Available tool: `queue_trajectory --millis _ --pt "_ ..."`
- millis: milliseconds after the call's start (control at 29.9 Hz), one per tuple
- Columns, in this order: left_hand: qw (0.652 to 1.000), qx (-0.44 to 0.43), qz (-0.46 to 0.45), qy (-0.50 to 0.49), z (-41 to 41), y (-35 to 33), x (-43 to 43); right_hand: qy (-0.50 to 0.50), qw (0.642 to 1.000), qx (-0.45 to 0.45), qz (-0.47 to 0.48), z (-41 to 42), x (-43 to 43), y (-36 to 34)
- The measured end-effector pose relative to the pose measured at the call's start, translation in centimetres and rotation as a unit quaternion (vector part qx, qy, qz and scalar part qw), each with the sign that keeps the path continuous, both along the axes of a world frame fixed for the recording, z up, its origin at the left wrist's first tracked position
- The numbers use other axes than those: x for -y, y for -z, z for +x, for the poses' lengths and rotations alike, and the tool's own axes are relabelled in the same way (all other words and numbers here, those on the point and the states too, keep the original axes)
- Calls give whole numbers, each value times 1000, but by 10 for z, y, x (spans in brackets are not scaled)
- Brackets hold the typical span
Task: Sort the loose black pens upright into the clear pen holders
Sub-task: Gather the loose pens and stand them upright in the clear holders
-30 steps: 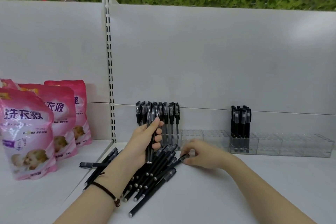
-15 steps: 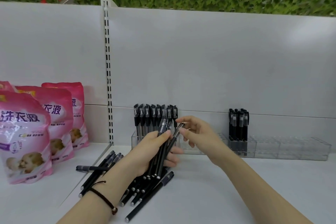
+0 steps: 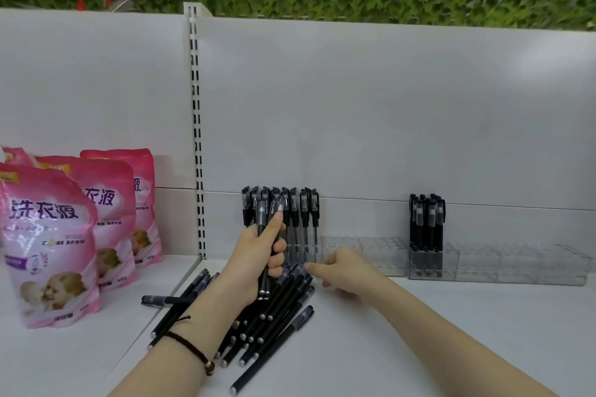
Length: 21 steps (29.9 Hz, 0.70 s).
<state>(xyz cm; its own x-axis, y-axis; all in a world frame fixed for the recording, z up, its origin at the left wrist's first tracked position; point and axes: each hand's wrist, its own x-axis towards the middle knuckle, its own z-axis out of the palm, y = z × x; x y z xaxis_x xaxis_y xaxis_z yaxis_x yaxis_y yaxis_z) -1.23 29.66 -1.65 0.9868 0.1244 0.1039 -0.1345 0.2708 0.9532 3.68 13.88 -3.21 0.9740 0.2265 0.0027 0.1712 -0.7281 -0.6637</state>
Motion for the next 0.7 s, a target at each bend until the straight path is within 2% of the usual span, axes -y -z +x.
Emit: queue_trajectory --millis 134,234,368,468,602,703 --pt "1000 -4 4 -4 0 2 0 -12 997 -46 68 -4 -2 0" --pt "1000 -4 13 -12 2 3 1 -6 981 -86 172 -1 -3 0" --pt "1000 -12 10 -23 3 5 0 -5 910 -195 366 2 -1 -6" --pt "999 -28 -2 -17 1 3 3 -30 864 -214 456 0 3 -15" --pt "997 -32 40 58 -4 1 7 -74 866 -158 468 -3 3 -21" --pt "995 -31 71 71 -6 2 9 -85 887 -122 436 -4 2 -20"
